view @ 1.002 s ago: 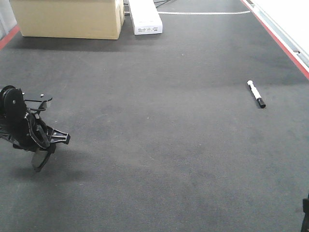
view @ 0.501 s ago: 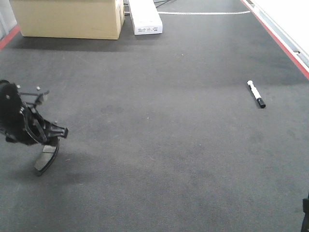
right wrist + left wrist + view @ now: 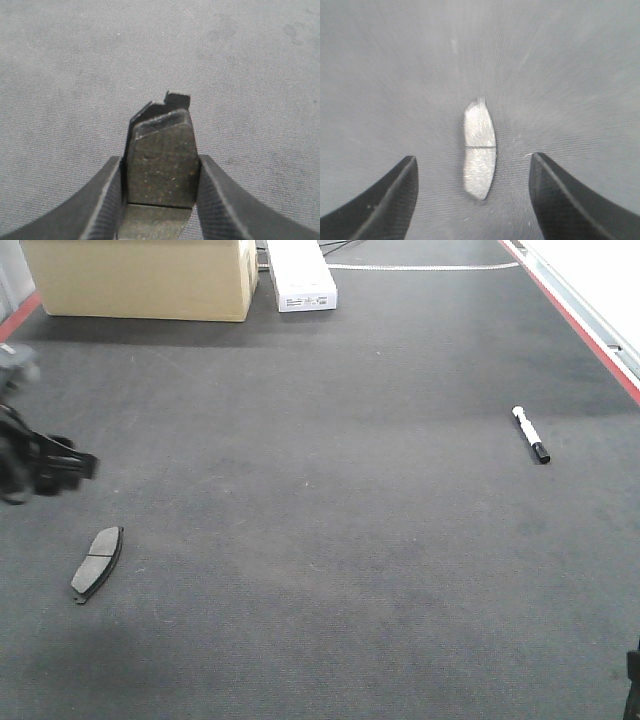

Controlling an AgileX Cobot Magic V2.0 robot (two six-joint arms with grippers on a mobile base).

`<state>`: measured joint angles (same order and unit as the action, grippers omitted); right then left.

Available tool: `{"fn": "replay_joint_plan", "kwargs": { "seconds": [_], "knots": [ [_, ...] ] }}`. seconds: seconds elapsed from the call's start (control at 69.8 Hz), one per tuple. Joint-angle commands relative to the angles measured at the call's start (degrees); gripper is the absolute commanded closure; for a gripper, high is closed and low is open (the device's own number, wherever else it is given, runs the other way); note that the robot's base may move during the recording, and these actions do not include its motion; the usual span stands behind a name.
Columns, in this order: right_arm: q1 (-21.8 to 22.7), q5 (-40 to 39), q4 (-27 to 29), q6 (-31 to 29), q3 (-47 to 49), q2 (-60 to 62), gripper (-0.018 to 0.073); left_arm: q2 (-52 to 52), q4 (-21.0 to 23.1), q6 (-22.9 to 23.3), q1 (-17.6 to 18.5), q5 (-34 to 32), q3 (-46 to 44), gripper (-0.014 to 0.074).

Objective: Move and align brake pads A on conveyor
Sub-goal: 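Raise the open left gripper away from the placed pad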

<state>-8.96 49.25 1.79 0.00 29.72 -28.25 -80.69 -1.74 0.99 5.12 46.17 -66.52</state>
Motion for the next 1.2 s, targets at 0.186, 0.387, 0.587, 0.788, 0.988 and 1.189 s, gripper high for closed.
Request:
{"fn": "replay_joint_plan", "kwargs": {
  "seconds": [0.186,0.387,0.587,0.788,0.988,1.189],
  "knots": [
    [0.13,-4.43,-0.17,0.00,1.74,-0.06,0.0561,23.51,-0.03,-3.16,0.18,-8.59,8.76,0.0127],
    [0.13,-4.43,-0.17,0.00,1.74,-0.06,0.0561,40.88,-0.03,-4.34,0.18,-17.14,20.70,0.0127],
    [0.13,-4.43,-0.17,0.00,1.74,-0.06,0.0561,60.42,0.44,-4.23,0.18,-21.43,31.71,0.0127],
    [0.13,-4.43,-0.17,0.00,1.74,-0.06,0.0561,68.69,0.44,-4.23,0.18,-19.50,38.22,0.0127],
    [0.13,-4.43,-0.17,0.00,1.74,-0.06,0.0561,69.07,0.44,-4.23,0.18,-20.00,39.56,0.0127],
    [0.13,-4.48,-0.17,0.00,1.74,-0.06,0.0561,69.07,0.44,-4.23,0.18,-19.68,39.56,0.0127]
  ]
}}
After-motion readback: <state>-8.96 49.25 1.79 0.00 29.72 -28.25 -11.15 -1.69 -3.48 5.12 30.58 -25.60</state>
